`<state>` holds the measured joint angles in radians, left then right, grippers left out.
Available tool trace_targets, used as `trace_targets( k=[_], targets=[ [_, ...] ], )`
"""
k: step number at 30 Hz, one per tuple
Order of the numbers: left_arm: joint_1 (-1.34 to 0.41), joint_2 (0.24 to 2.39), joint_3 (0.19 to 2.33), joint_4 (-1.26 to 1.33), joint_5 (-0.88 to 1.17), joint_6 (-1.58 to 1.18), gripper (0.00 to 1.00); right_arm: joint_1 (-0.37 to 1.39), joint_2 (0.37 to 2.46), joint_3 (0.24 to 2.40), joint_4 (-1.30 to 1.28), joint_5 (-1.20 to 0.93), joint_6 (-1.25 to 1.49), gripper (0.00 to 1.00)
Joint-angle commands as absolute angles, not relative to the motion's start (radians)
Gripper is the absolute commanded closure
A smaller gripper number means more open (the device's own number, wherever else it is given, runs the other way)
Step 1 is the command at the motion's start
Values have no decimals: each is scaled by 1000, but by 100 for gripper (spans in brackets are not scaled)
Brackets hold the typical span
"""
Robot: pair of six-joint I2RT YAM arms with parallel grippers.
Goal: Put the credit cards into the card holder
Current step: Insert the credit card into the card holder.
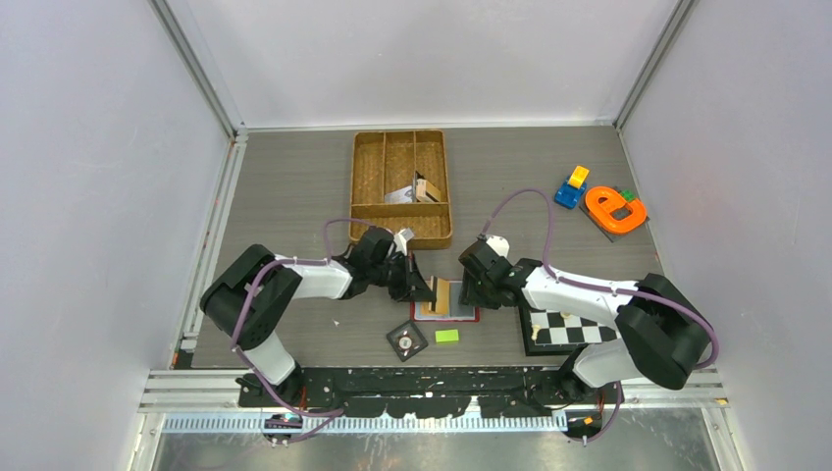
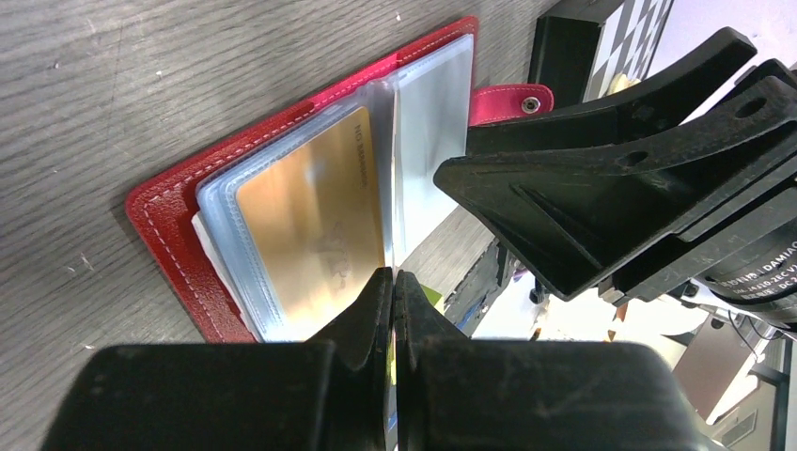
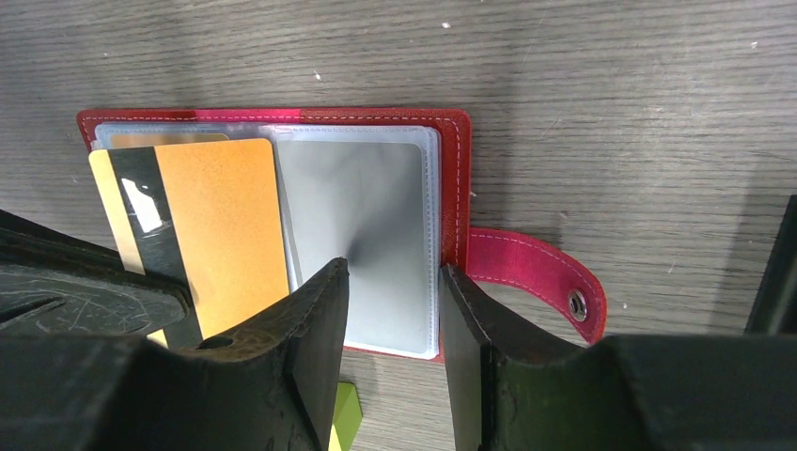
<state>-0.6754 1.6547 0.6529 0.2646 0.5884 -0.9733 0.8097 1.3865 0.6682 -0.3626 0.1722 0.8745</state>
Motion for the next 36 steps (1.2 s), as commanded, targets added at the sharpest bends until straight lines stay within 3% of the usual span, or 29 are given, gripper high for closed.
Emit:
trace_targets(
  k=[1,19,36],
  targets=[
    [-680,1662,647,296,606,-979,100,807,1442,641,-357,173,894,55],
    [-680,1720,642,344,614,-990,100,801,1450,637,-349,159,893,55],
    [-681,1771,563,543,578,-1063,100,788,1450,618,-332,137,899,55]
  ],
)
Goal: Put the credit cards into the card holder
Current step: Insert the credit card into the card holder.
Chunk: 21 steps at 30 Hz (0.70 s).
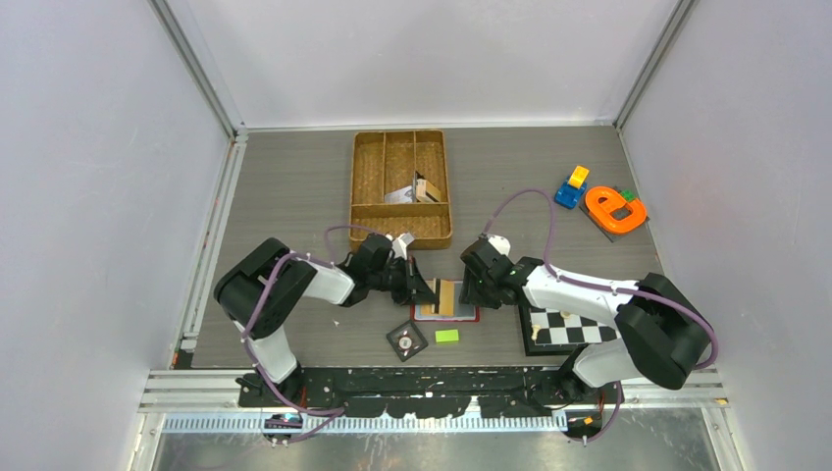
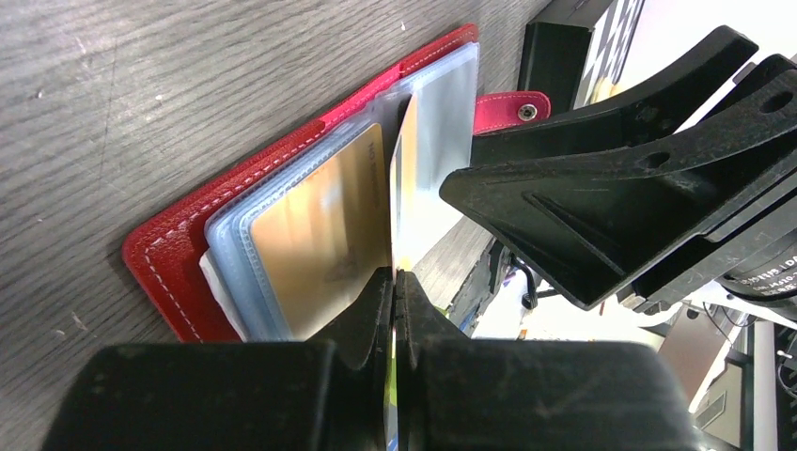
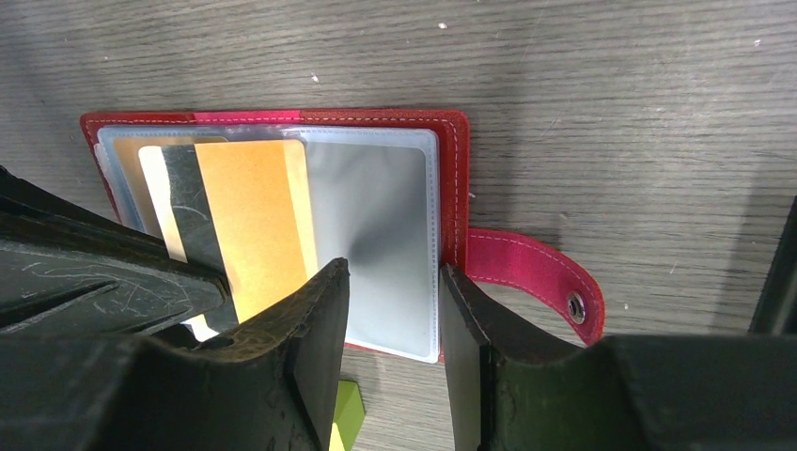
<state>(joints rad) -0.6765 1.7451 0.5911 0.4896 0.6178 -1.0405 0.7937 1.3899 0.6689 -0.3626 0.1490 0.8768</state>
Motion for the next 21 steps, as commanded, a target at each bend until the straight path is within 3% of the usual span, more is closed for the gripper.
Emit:
trace_targets(
  k=[1,21],
  targets=[
    [-681,1775,557,554,578,-1065,100,787,1450,617,-330,134,900,55],
    [-753,1807,610,457,529,-1058,95,766,1385,572,-313,104,931,52]
  ],
)
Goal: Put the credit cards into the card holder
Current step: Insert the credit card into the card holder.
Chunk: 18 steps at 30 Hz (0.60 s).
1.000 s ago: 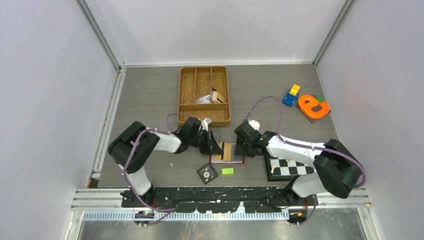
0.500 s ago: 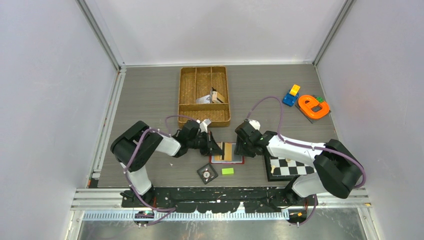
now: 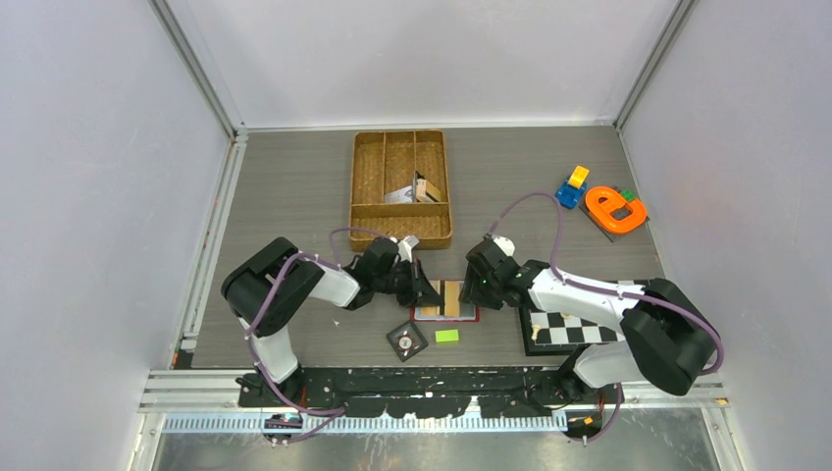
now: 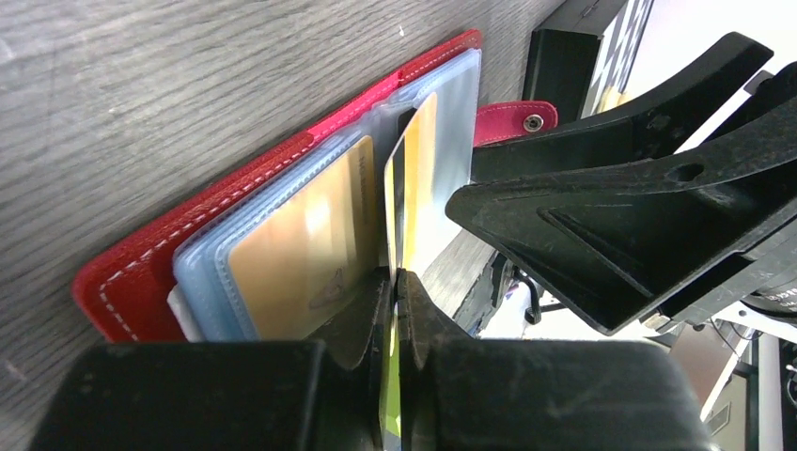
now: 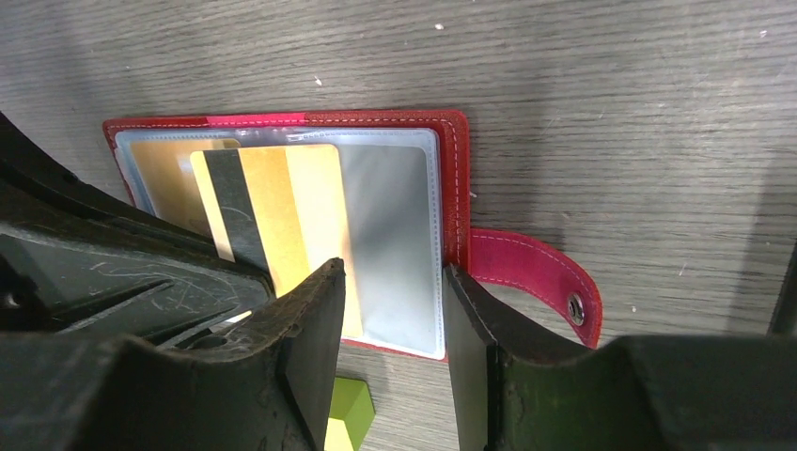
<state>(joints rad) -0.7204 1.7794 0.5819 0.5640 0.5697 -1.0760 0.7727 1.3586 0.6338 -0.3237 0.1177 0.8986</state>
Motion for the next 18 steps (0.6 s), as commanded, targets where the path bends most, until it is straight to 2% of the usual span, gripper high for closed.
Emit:
trace_targets(
  k=[1,8,14,18],
  targets=[
    [-759,1807,618,442,523,-1053,95,763,1382,569,-313,105,933,52],
    [-776,1760,670,284,457,-1001,89,750,1366,552,-305,99,934,51],
    [-781,1685,718,119,396,-936,70,737,1383,555,-305,94,933,51],
    [-787,1648,748,37,369,-904,62,733,1397,559,-305,92,931,51]
  ],
)
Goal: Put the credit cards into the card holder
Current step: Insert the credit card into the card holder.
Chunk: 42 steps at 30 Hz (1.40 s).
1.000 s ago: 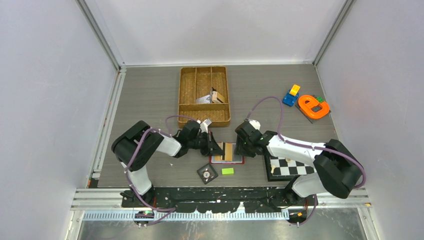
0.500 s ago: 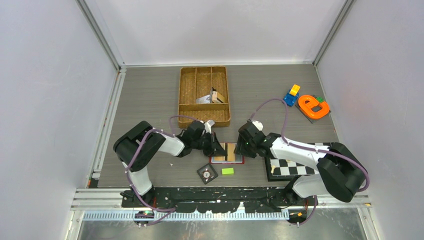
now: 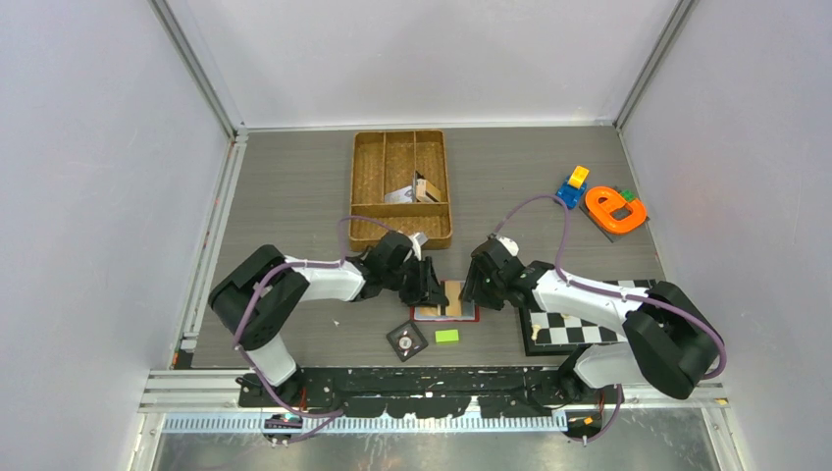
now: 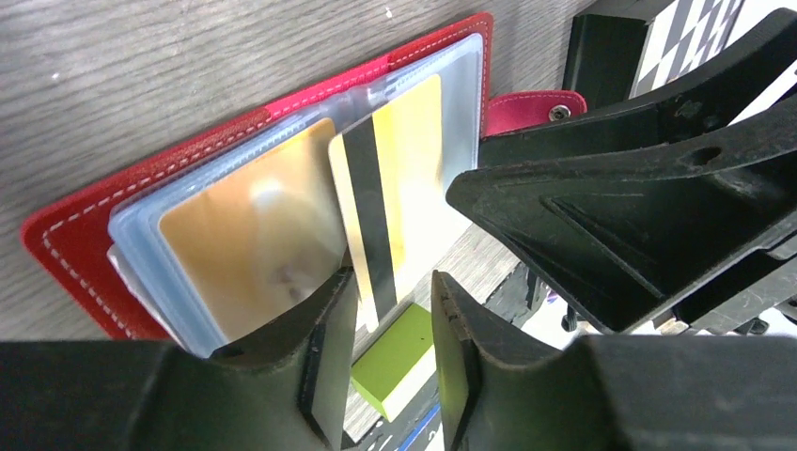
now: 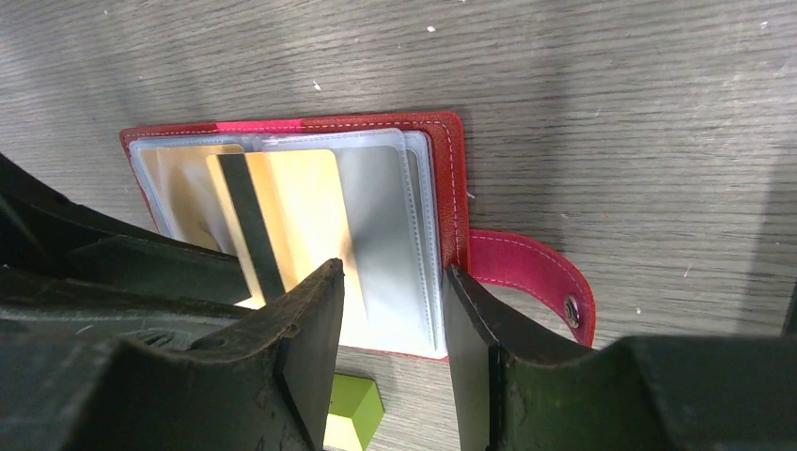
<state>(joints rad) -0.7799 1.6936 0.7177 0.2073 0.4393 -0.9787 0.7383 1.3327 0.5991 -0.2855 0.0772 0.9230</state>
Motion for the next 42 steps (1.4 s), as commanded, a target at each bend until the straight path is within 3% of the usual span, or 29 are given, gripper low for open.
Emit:
trace_targets(
  k=[1,10,23,35,42],
  targets=[
    [-789,1639,753,20,360,-898,61,733,1399,560,-306,92,931,51],
    [-803,1650,783,-21,351,-873,58,728,1400,556,-299,86,932,51],
    [-856,1763,864,75,383,-888,68,715,1390,550,-299,87,934,51],
    [-879,1771,904,110,364,-873,71,667,1234,605,-415,96,911,39],
    [-879,1703,879,113,332,-849,61,566,1135,693,-633,155,813,32]
  ],
)
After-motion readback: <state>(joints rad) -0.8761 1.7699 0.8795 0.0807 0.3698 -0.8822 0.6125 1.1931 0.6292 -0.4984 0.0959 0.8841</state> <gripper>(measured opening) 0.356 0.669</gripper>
